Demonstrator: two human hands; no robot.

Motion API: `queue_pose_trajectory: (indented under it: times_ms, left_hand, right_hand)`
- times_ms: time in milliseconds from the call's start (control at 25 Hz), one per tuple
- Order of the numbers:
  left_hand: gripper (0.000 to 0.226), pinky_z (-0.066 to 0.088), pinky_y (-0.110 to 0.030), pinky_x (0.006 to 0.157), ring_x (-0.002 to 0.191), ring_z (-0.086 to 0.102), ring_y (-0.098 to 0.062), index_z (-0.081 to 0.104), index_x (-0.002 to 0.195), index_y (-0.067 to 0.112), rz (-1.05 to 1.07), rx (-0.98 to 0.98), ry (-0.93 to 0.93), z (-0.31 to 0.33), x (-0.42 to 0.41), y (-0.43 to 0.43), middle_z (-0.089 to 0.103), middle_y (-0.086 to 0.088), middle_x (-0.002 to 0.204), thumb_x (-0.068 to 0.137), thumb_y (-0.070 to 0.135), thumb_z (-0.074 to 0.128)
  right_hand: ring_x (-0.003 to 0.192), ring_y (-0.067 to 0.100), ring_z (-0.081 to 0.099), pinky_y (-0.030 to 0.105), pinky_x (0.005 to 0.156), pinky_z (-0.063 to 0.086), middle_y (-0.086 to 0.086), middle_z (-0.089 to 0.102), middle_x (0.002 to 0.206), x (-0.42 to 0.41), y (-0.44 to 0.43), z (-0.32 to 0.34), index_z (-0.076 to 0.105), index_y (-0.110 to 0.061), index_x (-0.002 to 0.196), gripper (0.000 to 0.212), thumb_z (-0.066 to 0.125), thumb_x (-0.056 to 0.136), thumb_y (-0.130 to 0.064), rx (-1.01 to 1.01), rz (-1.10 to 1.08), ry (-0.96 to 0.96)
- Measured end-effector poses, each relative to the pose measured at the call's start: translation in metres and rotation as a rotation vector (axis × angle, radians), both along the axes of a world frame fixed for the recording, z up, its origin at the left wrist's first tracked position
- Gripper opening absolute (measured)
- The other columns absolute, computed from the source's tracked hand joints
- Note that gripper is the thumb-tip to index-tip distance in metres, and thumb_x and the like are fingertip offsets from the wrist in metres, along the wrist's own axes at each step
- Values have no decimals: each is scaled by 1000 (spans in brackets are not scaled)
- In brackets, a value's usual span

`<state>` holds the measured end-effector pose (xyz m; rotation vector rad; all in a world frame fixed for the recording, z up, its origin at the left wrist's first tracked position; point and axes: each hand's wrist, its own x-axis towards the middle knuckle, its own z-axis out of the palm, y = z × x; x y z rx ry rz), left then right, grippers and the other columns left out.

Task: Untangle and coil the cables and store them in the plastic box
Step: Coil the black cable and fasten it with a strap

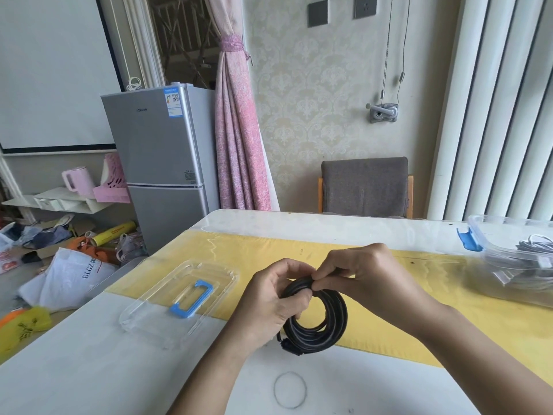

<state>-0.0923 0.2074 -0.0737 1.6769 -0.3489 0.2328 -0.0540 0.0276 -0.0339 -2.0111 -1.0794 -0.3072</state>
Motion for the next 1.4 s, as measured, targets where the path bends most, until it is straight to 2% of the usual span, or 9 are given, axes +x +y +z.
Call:
queue_pose_trajectory:
  times_ms: [200, 440, 640, 800, 920, 1080, 1160, 1280, 1400]
  left_hand:
    - [25, 41, -19, 53, 48, 47, -10, 67, 83, 33, 51, 40, -39, 1, -1, -4, 63, 7, 73, 74, 11, 61]
    - [14, 41, -21, 52, 46, 46, -12, 65, 82, 20, 43, 37, -40, 0, 0, -5, 62, 6, 73, 74, 10, 61]
    - [17, 41, -22, 54, 47, 44, -15, 66, 80, 26, 19, 64, -1, 0, -3, -7, 57, 3, 60, 63, 29, 64]
    - [19, 42, -22, 55, 50, 45, -14, 66, 81, 22, 0, 80, 10, 1, -5, -6, 57, 4, 58, 62, 26, 64]
    - [22, 43, -25, 56, 52, 46, -15, 66, 82, 21, 16, 99, 9, 0, -5, -7, 60, -1, 61, 61, 25, 63]
    - [21, 43, -30, 59, 58, 50, -13, 62, 81, 26, 57, 107, -3, -5, -5, -10, 61, 4, 66, 60, 23, 64]
    - [20, 42, -26, 61, 63, 53, -9, 57, 78, 28, 73, 96, -34, -6, -5, -13, 61, 8, 71, 60, 20, 64]
    - [23, 41, -20, 62, 63, 54, -6, 50, 78, 20, 59, 72, -57, -4, -6, -18, 64, 8, 71, 60, 14, 64]
    - [28, 42, -25, 60, 61, 53, -10, 44, 77, 14, 42, 8, -46, -2, -7, -16, 68, -1, 77, 58, 14, 65]
  right_hand:
    - [69, 5, 68, 18, 66, 52, -12, 71, 73, 2, -4, 5, 72, -22, 73, 13, 79, 74, -11, 11, -5, 110]
    - [67, 8, 68, 18, 65, 52, -5, 72, 70, 4, -7, 8, 73, -18, 71, 10, 80, 71, -10, 67, 14, 224]
    - [69, 12, 69, 36, 70, 55, -8, 73, 70, 5, -10, 10, 73, -22, 70, 11, 79, 72, -12, 38, 10, 203]
    - [73, 20, 70, 42, 77, 55, 1, 74, 73, 7, -10, 7, 73, -18, 70, 9, 78, 72, -12, 55, 88, 334]
    - [70, 19, 68, 40, 75, 53, 9, 73, 72, 11, -10, 4, 72, -14, 71, 7, 78, 68, -15, 96, 124, 443]
    - [69, 20, 67, 34, 72, 54, 12, 72, 72, 16, -11, 2, 71, -8, 74, 8, 78, 71, -5, 65, 133, 473]
    - [69, 22, 65, 36, 72, 53, 14, 71, 73, 19, -12, 0, 70, -9, 74, 9, 78, 71, -4, 56, 138, 496]
    - [68, 20, 61, 33, 70, 50, 9, 68, 70, 23, -14, -3, 69, -13, 74, 14, 79, 69, -5, 87, 178, 557]
    - [70, 20, 60, 32, 71, 50, 2, 63, 79, 25, -13, -4, 65, -16, 83, 27, 81, 65, -4, 146, 190, 595]
